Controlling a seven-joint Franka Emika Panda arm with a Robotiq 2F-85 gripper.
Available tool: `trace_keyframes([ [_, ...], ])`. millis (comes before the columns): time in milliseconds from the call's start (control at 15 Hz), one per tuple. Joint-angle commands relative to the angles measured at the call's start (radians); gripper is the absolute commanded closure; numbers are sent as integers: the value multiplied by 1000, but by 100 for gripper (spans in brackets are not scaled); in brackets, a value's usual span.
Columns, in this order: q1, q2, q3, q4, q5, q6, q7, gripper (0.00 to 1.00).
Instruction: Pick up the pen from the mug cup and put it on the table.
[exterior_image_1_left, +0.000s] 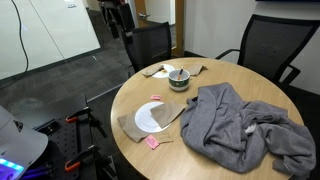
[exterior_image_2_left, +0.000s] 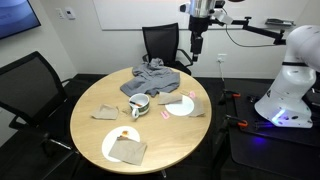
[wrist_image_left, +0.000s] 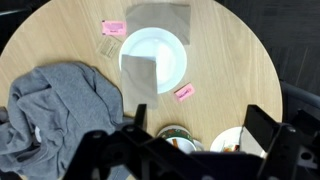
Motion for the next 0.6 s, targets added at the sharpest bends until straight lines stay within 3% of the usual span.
trace_keyframes([
  [0,2,139,21,65,9,104,9,0],
  [533,2,397,69,194,10,267,39,0],
])
